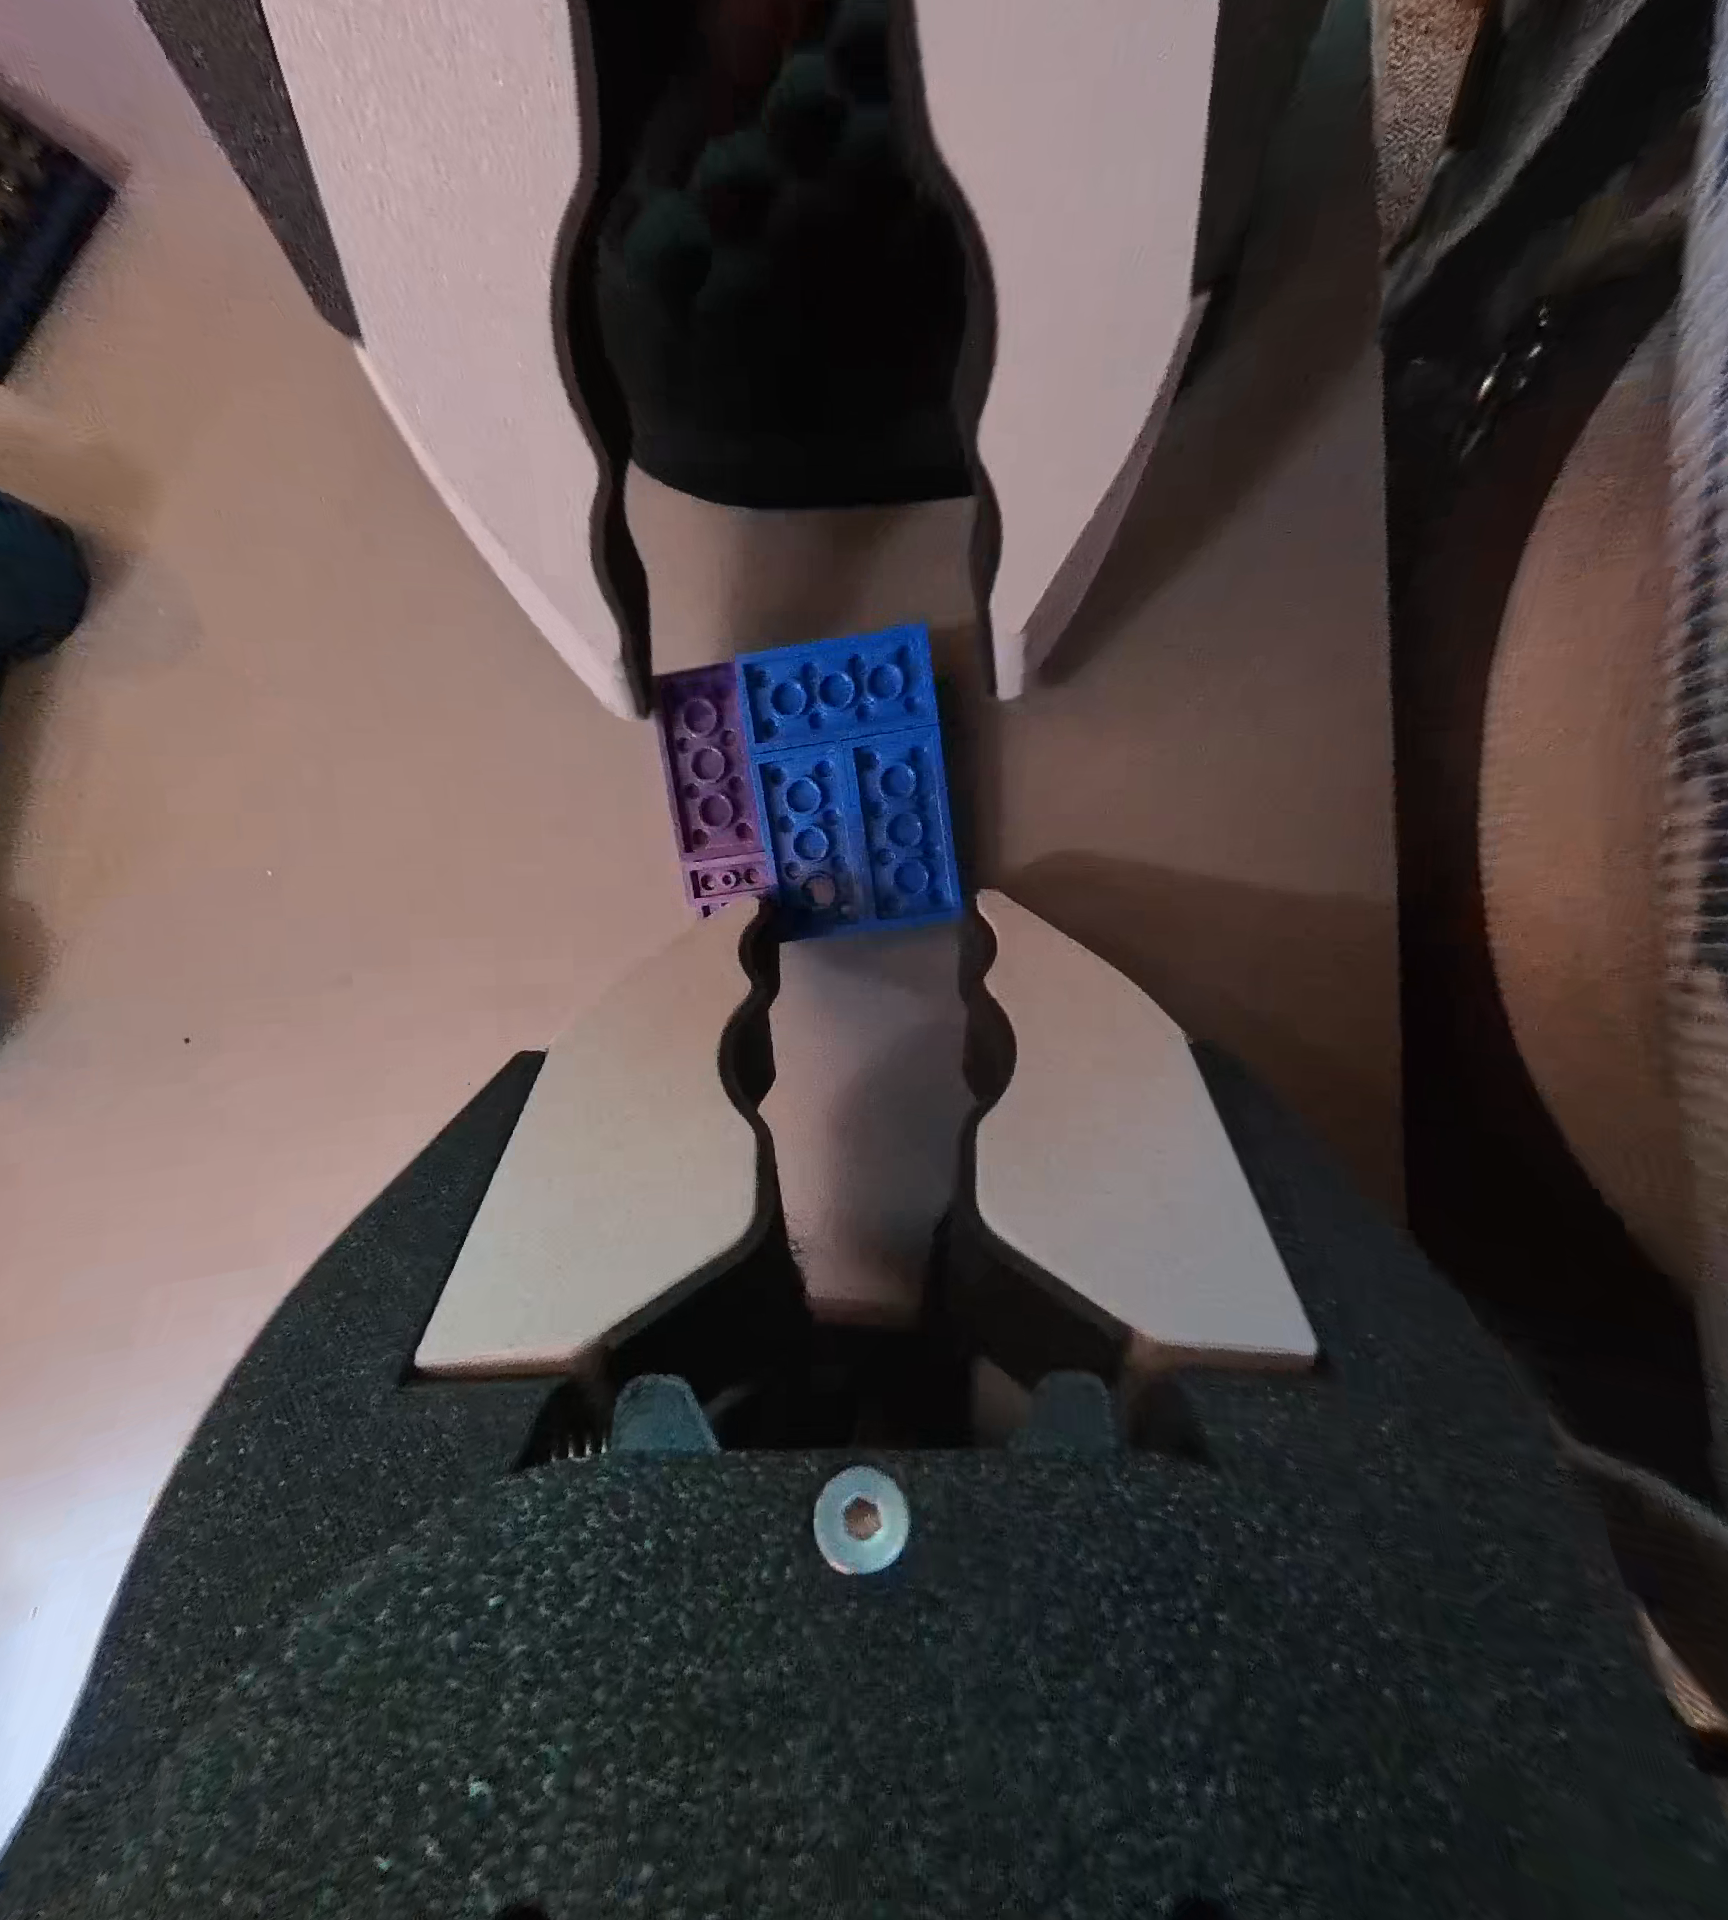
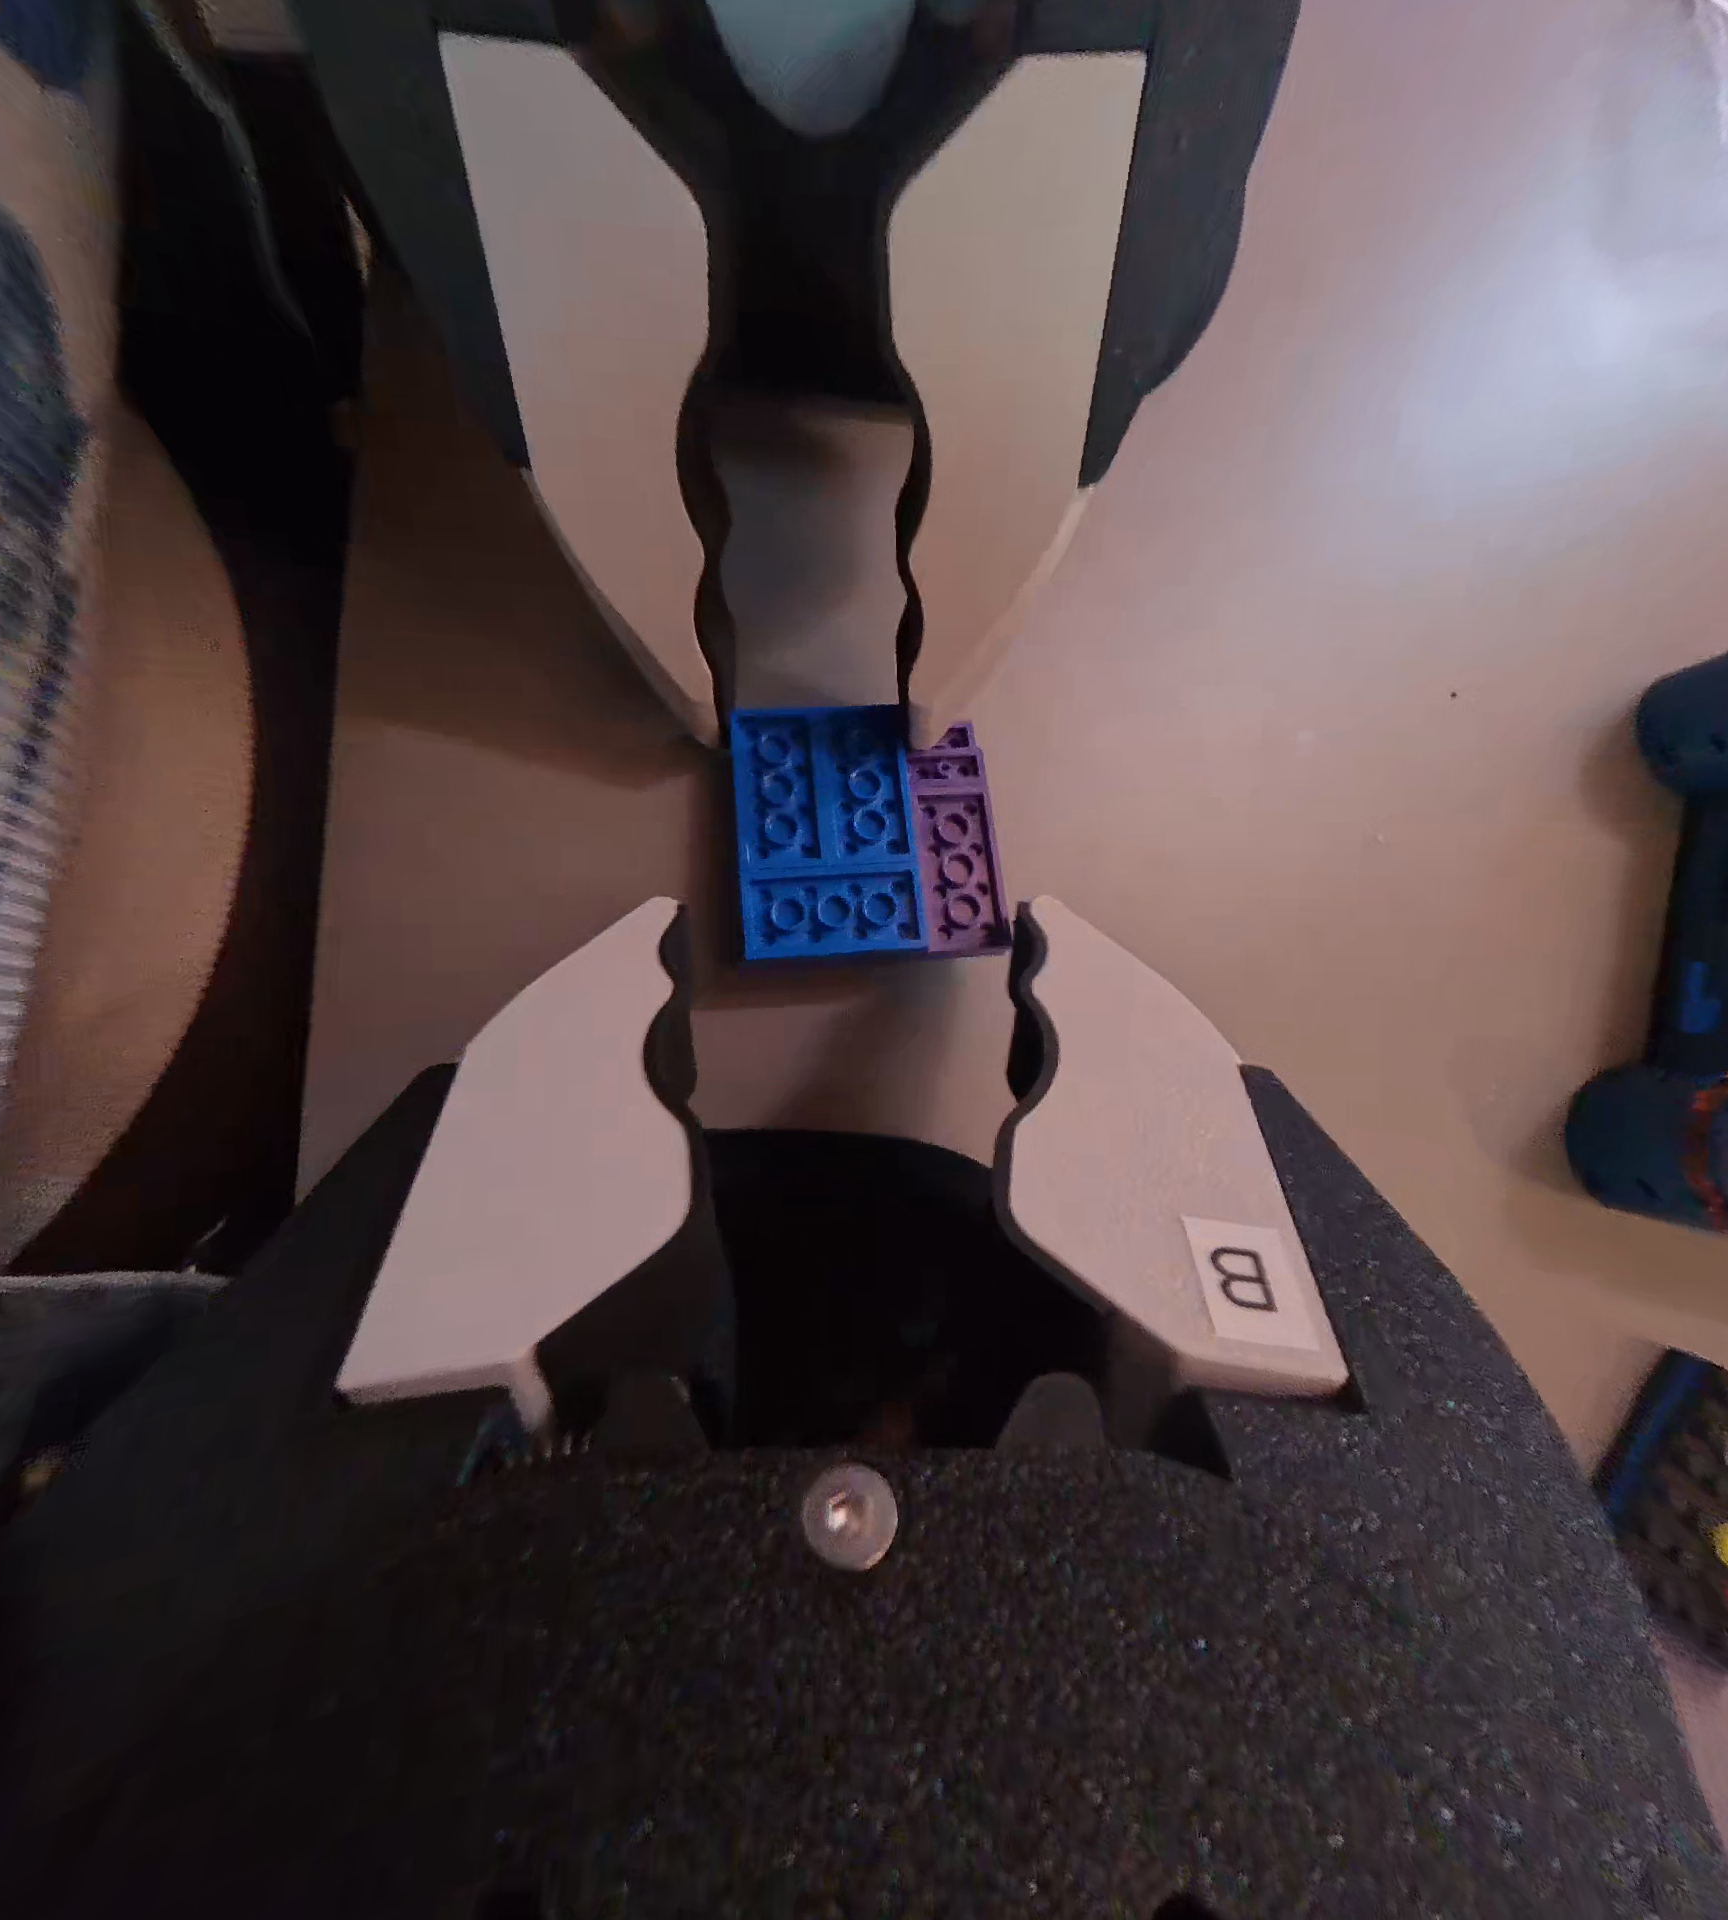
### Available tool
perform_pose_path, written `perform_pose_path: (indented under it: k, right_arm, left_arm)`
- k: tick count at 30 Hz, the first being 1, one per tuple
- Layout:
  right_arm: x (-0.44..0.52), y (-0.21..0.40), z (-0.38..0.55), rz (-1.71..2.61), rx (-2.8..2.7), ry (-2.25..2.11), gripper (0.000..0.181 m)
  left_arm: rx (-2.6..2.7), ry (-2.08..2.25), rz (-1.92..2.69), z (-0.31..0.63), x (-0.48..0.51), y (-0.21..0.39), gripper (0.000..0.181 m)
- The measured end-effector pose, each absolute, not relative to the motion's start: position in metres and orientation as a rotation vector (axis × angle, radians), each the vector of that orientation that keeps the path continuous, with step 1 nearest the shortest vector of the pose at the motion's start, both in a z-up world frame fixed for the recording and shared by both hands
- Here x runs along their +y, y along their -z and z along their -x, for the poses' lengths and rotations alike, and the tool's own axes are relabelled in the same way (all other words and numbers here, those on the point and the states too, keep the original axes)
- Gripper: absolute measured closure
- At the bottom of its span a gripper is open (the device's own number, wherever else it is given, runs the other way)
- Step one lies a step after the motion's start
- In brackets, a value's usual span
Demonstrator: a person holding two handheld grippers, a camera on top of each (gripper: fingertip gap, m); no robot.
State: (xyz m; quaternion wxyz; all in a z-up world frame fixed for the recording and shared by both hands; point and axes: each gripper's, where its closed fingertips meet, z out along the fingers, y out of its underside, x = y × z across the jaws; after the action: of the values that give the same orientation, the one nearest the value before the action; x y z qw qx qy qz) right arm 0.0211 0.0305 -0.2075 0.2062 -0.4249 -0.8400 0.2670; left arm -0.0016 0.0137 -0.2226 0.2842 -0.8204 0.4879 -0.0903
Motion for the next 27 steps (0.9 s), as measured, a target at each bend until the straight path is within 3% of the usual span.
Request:
perform_pose_path:
  k: [6,8,9,14,17,22,27]
  right_arm:
    - [0.021,0.209,-0.019,1.174,-2.374,-0.919,0.141]
    - [0.024,0.199,-0.018,1.197,-2.332,-1.027,0.177]
    - [0.026,0.194,-0.016,1.205,-2.312,-1.069,0.181]
    - [0.030,0.206,-0.010,1.222,-2.366,-0.962,0.181]
    - [0.027,0.212,-0.008,1.221,-2.386,-0.933,0.181]
    - [0.025,0.212,-0.009,1.286,-2.428,-0.884,0.181]
    - [0.025,0.212,-0.010,1.460,-2.398,-0.924,0.181]
  left_arm:
    - [1.445,0.202,2.199,0.004,0.009,0.223,0.148]
    - [1.576,0.154,2.137,0.008,0.007,0.222,0.148]
    - [1.630,0.144,2.110,0.009,0.006,0.222,0.148]
    - [1.677,0.195,2.121,0.010,0.005,0.223,0.148]
    - [1.591,0.178,2.148,0.011,0.009,0.222,0.135]
    - [1.503,0.263,2.201,0.007,0.005,0.223,0.147]
    - [1.524,0.318,2.163,0.007,0.004,0.222,0.147]
